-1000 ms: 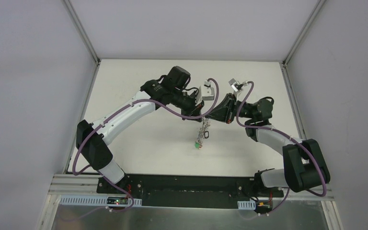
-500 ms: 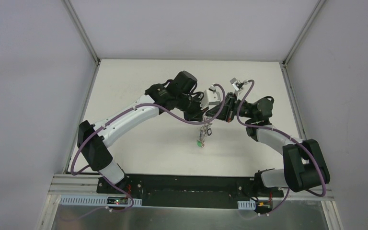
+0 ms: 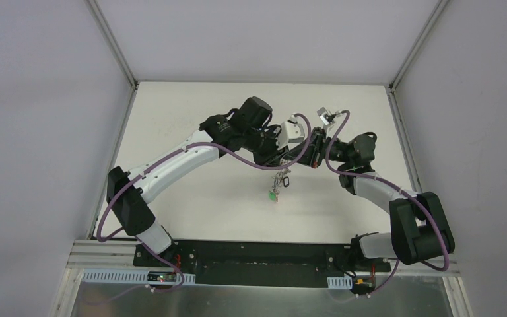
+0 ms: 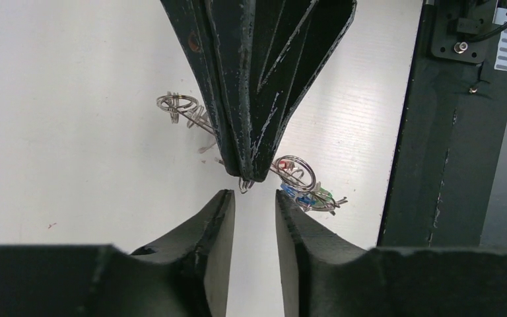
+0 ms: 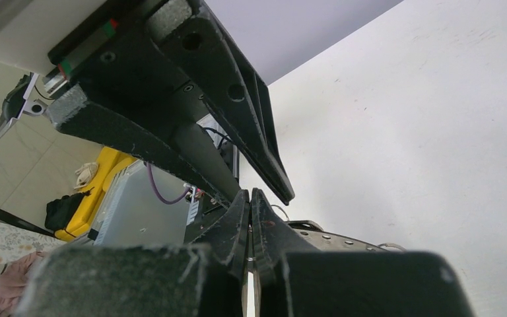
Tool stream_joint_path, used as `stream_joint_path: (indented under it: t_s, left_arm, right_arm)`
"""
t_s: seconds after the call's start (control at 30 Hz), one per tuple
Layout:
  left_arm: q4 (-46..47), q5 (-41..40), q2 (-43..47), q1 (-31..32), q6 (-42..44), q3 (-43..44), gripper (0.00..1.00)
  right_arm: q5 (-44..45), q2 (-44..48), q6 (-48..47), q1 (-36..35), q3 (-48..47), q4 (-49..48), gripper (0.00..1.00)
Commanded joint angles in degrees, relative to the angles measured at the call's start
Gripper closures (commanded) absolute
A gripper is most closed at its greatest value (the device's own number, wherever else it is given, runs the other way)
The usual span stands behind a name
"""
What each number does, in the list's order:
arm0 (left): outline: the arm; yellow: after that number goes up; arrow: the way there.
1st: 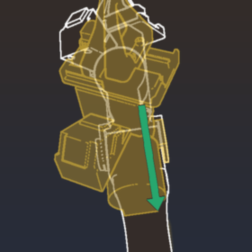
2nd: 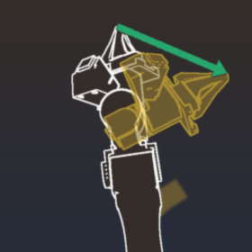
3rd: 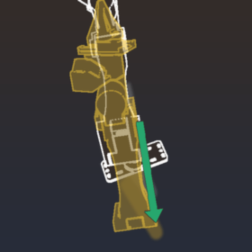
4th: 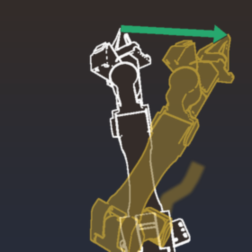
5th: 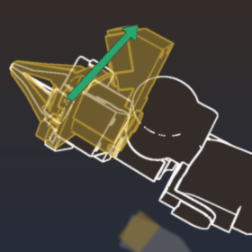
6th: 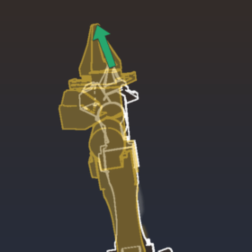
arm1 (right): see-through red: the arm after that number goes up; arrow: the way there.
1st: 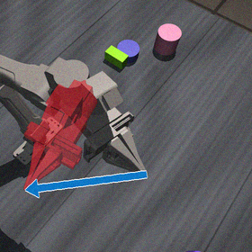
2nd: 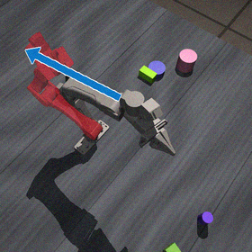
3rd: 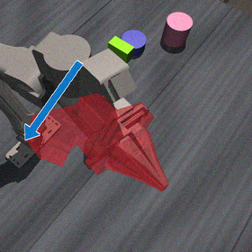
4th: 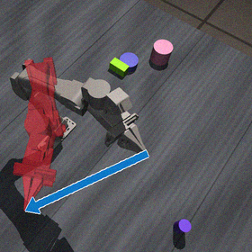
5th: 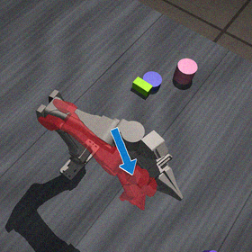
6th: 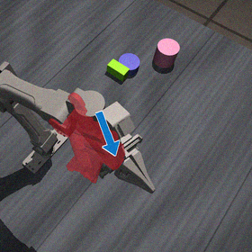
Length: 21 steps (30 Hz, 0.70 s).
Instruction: Put the keys on the keyring
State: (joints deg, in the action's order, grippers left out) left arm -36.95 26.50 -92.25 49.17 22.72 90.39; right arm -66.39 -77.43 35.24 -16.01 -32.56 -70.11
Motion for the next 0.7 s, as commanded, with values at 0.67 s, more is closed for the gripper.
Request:
stream_joint_path:
  t_s: [0.67]
  left_arm:
    - [0.9,11.2,-2.2,-2.7,-4.7,4.0,0.68]
  right_arm:
    - [-3.1,1.8,-0.2,0.5,-1.8,-5.0,1.00]
